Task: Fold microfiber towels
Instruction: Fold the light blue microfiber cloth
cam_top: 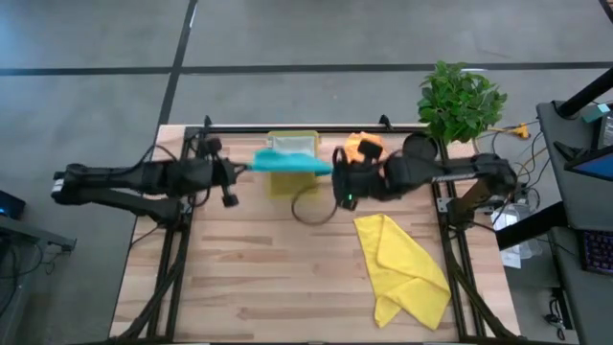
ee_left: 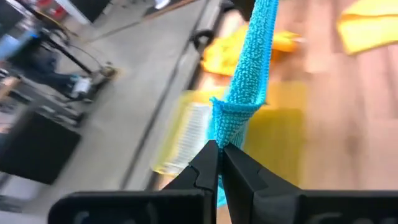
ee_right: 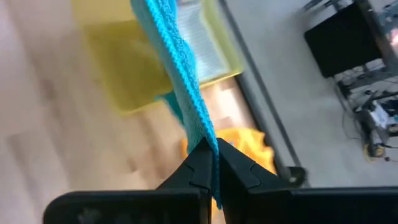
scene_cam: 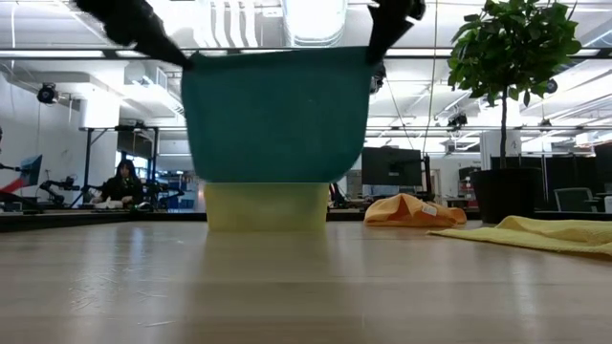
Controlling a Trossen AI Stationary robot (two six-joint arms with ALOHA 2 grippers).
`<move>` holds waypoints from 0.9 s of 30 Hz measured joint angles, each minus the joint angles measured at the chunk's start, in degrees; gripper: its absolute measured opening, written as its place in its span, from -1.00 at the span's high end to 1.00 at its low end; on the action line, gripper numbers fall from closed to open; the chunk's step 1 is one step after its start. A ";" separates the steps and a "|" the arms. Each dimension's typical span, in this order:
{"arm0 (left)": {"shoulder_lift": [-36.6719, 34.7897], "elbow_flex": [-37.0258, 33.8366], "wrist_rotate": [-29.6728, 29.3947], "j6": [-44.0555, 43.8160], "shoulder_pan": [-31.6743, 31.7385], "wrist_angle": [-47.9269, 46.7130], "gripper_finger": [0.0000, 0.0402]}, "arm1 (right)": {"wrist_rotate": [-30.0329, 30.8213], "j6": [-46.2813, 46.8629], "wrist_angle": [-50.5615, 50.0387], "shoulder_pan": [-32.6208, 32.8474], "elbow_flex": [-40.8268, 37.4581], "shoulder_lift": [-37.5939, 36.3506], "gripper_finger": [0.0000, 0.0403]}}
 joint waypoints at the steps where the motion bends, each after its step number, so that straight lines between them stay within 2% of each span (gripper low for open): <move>1: -0.53 -1.40 -0.87 -2.48 -2.15 0.04 1.00 | -0.02 1.45 0.23 1.28 -1.16 0.00 0.96; 6: -1.06 -5.78 -3.83 -14.31 -11.95 0.89 1.00 | -0.03 5.53 0.27 6.58 -3.58 0.00 0.96; 11: 2.73 -7.89 -6.03 -21.62 -19.29 1.96 1.00 | 2.95 2.45 0.09 7.79 -1.17 -0.24 0.96; 16: 8.24 -10.23 -6.33 -27.31 -22.50 8.32 1.00 | 5.13 -9.52 -0.04 3.63 5.16 -0.72 0.96; 23: 16.75 -10.64 -5.50 -26.88 -23.65 17.26 1.00 | 3.09 -30.85 0.86 -7.10 17.04 -0.41 0.96; 27: 19.13 -10.53 -5.16 -26.92 -23.77 20.40 1.00 | -1.30 -32.77 0.82 -10.21 21.13 -0.57 0.96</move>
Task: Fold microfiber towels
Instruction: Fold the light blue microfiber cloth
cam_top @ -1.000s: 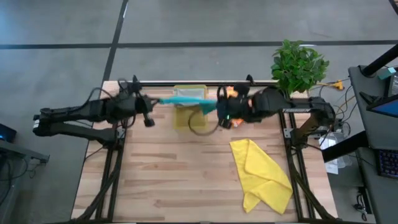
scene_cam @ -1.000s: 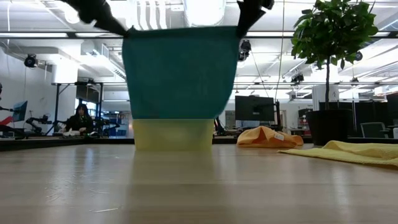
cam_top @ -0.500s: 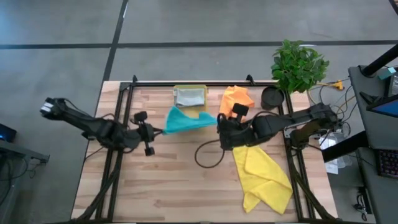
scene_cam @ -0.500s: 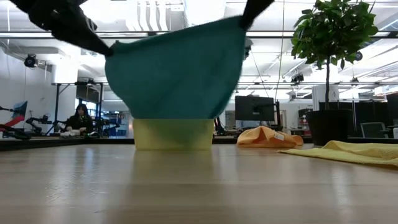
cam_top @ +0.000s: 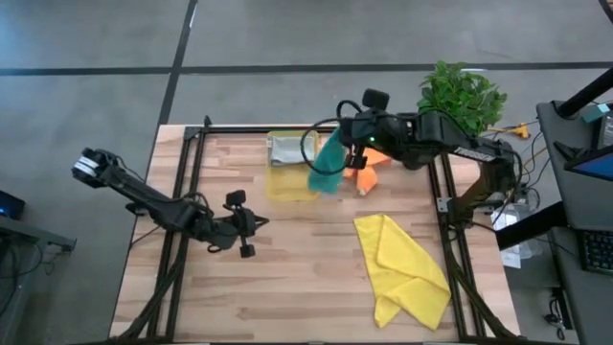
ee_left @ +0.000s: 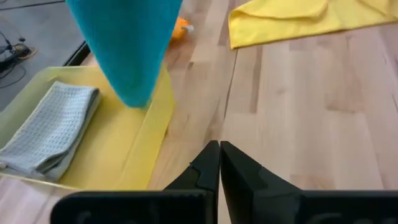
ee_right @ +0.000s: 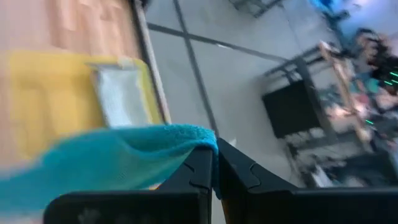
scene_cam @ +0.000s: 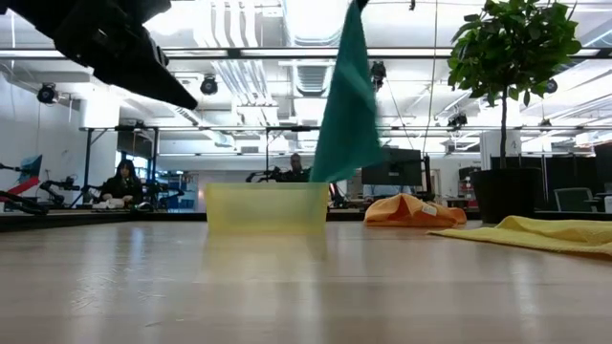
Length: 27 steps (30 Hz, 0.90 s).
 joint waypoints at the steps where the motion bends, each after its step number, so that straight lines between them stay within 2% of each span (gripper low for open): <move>1: 0.39 0.00 0.02 0.01 -0.16 0.41 1.00 | -0.50 -0.02 -0.21 0.00 0.51 0.06 0.96; 4: 0.36 0.34 -1.37 0.62 -0.25 2.43 1.00 | -0.87 -2.74 -0.08 0.05 2.07 0.26 0.96; 7: -0.97 1.87 -2.49 7.33 0.11 6.67 1.00 | -0.70 -3.18 0.47 -0.08 3.42 0.26 0.96; 10: -2.09 3.42 -2.61 14.79 1.25 15.39 1.00 | -0.77 -0.11 0.10 0.01 4.20 0.36 0.96; 13: -2.61 4.52 -2.60 16.39 3.52 24.92 1.00 | -0.87 4.07 -0.40 0.03 5.22 0.42 0.96; 18: -1.96 9.50 1.27 16.59 8.31 26.46 0.99 | -0.91 11.09 -1.79 0.13 6.33 0.33 0.96; 22: 0.47 14.09 6.09 16.61 11.06 26.31 0.83 | -4.67 16.35 -3.19 0.45 6.33 0.37 0.96; 27: 5.76 20.50 6.60 17.02 12.08 26.25 0.48 | -8.66 23.54 -7.81 0.41 7.45 2.08 0.96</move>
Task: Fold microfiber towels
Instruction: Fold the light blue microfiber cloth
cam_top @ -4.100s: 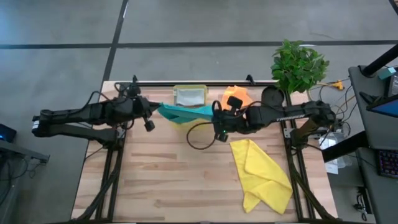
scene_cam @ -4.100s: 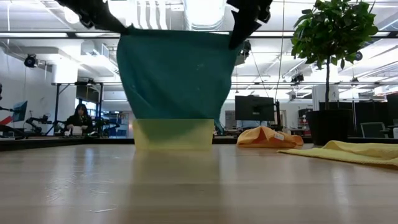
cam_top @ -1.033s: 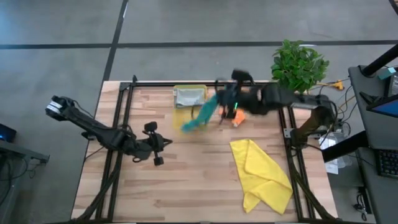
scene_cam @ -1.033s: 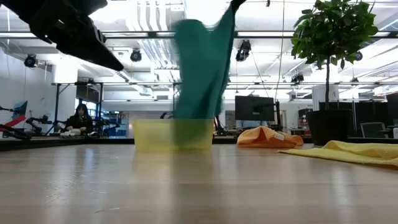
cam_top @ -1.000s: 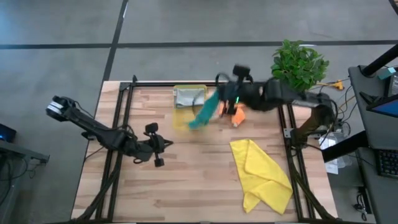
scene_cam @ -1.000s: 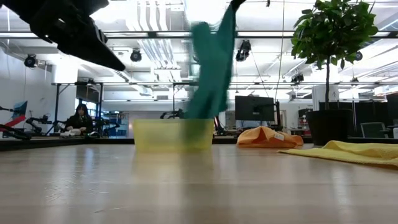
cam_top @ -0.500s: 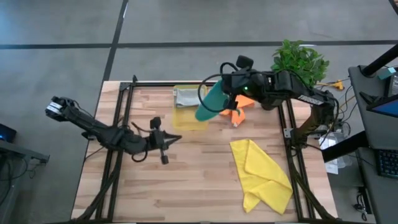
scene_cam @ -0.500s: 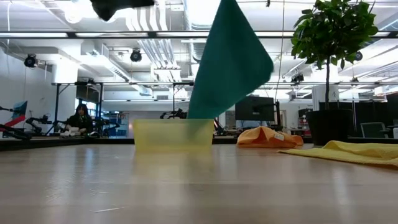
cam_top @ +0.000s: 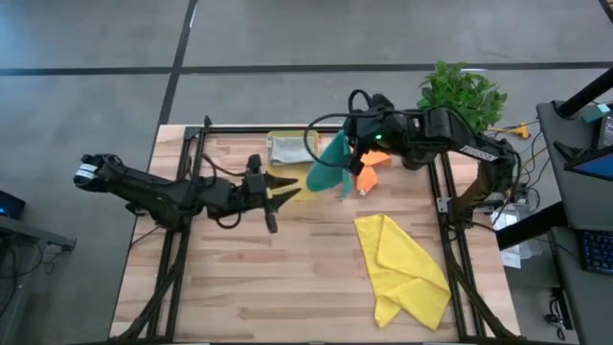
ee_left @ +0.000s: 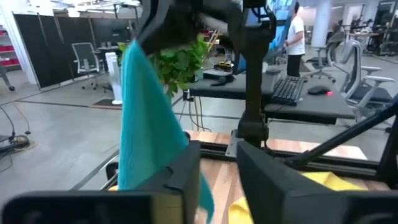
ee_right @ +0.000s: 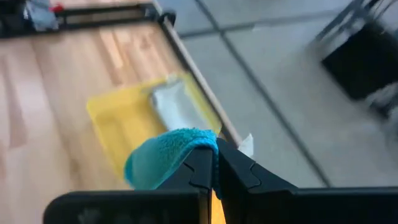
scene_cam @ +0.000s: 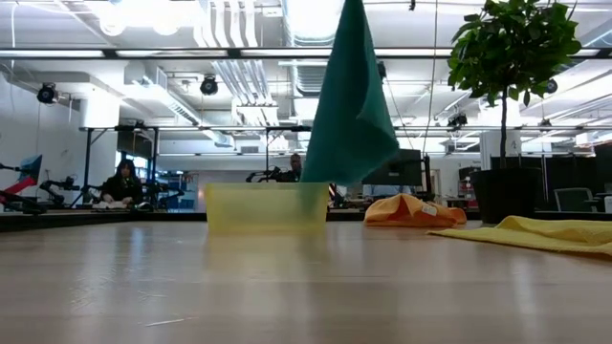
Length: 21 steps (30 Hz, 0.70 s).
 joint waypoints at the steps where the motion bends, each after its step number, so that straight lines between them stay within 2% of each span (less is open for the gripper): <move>1: 1.40 1.42 0.03 0.01 0.22 0.15 0.40 | -0.90 1.17 -1.83 0.00 0.62 0.70 0.96; 5: 7.82 7.43 -0.04 0.15 0.84 -0.56 0.11 | -7.42 5.52 -9.65 0.05 3.94 4.57 0.96; 8: 13.17 11.98 -2.34 0.12 1.17 -2.10 -0.02 | -10.28 7.51 -13.71 0.53 6.18 7.40 0.96; 14: 21.64 20.46 -11.01 -0.50 1.29 -7.93 -0.05 | -10.45 9.18 -16.77 2.35 12.26 9.43 0.96; 17: 24.83 23.17 -14.70 -2.03 1.29 -7.96 -0.05 | -10.43 10.87 -16.97 2.81 13.18 9.03 0.96; 21: 28.26 26.20 -15.52 -3.43 1.50 -7.97 -0.05 | -10.92 11.81 -17.85 2.92 13.10 7.85 0.96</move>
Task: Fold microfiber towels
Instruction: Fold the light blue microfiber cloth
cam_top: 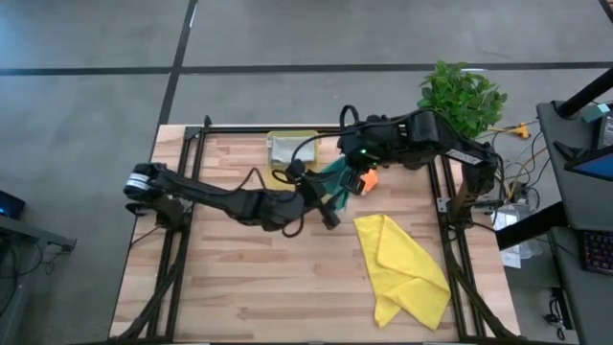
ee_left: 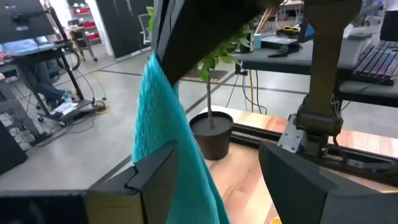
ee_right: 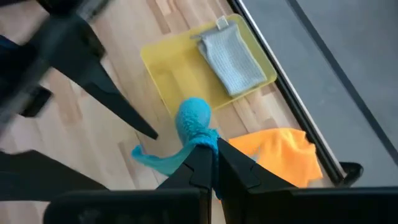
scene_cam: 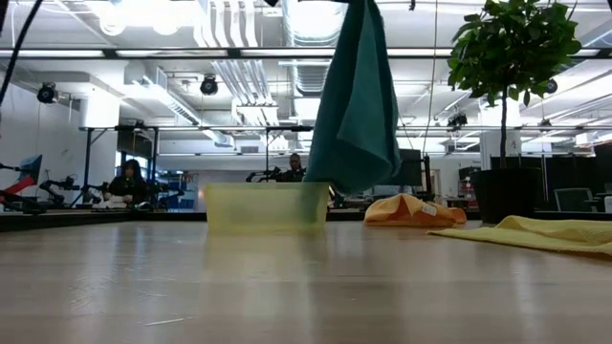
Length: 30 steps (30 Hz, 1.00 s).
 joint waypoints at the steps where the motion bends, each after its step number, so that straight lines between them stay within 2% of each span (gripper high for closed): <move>1: 0.75 0.69 -0.03 -0.03 0.13 0.18 -0.05 | -0.69 -0.29 0.05 0.00 0.02 -0.40 0.96; 8: 4.15 2.22 -2.53 -0.34 0.67 -0.22 -0.05 | -2.51 -4.99 0.24 0.00 0.02 -2.90 0.96; 15: 5.44 1.82 -2.98 -5.64 1.82 -2.93 -0.05 | -3.84 -7.08 0.70 -0.02 0.02 -6.12 0.96; 20: 6.22 2.18 2.72 -6.07 2.55 -2.14 -0.05 | -3.86 -7.08 1.83 -0.05 0.02 -7.75 0.96; 25: 7.21 2.06 3.42 -6.07 2.53 -2.61 -0.04 | -3.99 -7.08 3.05 -0.04 0.02 -8.29 0.96; 27: 7.32 1.92 6.14 -6.05 2.62 -2.83 0.02 | -3.99 -7.08 3.41 -0.07 0.02 -8.46 0.96; 30: 7.75 1.79 11.01 -6.05 2.85 -3.86 0.25 | -3.98 -7.10 3.52 -0.07 0.02 -8.53 0.96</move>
